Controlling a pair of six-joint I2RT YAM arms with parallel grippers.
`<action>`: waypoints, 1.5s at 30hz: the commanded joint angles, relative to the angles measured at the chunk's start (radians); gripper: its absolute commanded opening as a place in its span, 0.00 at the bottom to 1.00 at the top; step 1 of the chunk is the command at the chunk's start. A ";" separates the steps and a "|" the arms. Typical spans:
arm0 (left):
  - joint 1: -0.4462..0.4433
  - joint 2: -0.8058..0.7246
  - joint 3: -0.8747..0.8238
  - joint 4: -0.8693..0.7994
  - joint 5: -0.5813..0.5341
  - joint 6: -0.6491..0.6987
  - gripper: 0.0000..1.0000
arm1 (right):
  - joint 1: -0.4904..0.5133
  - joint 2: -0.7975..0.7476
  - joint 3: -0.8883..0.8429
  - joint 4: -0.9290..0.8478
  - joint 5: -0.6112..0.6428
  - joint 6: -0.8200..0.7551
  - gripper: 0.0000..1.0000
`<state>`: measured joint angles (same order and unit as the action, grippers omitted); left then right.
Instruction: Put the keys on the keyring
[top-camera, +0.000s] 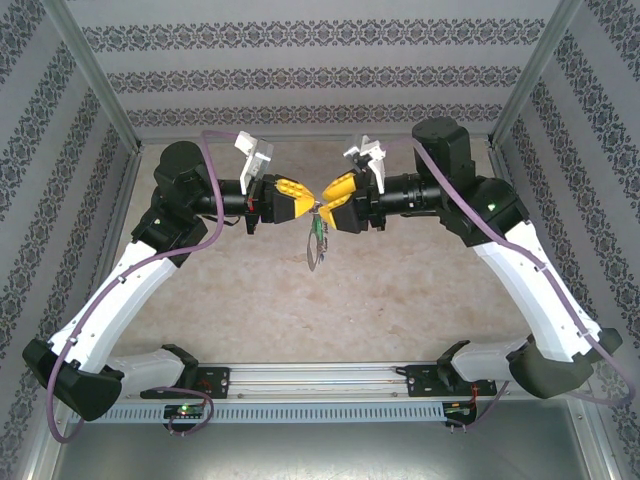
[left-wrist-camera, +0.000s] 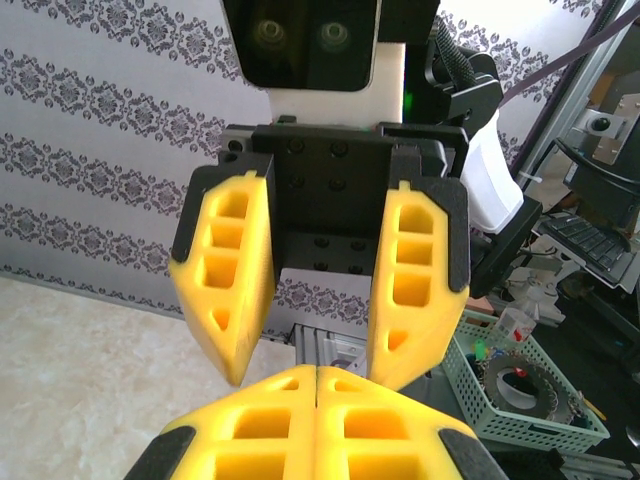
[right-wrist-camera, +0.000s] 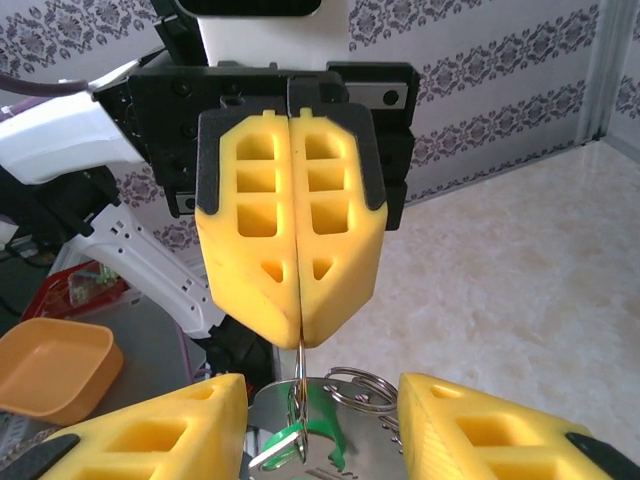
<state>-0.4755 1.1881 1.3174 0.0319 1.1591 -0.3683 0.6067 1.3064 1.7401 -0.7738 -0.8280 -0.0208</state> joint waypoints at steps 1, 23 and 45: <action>0.011 -0.022 -0.003 0.066 0.020 -0.015 0.00 | 0.009 0.010 0.018 -0.003 -0.020 0.000 0.45; 0.010 -0.012 0.045 -0.152 -0.019 0.135 0.14 | 0.023 0.032 0.101 -0.143 0.083 -0.152 0.00; -0.014 0.082 0.260 -0.721 -0.113 0.558 0.46 | 0.184 0.177 0.346 -0.479 0.441 -0.427 0.00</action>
<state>-0.4744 1.2583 1.5352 -0.6224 1.0443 0.1242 0.7750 1.4757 2.0525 -1.2415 -0.3981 -0.4255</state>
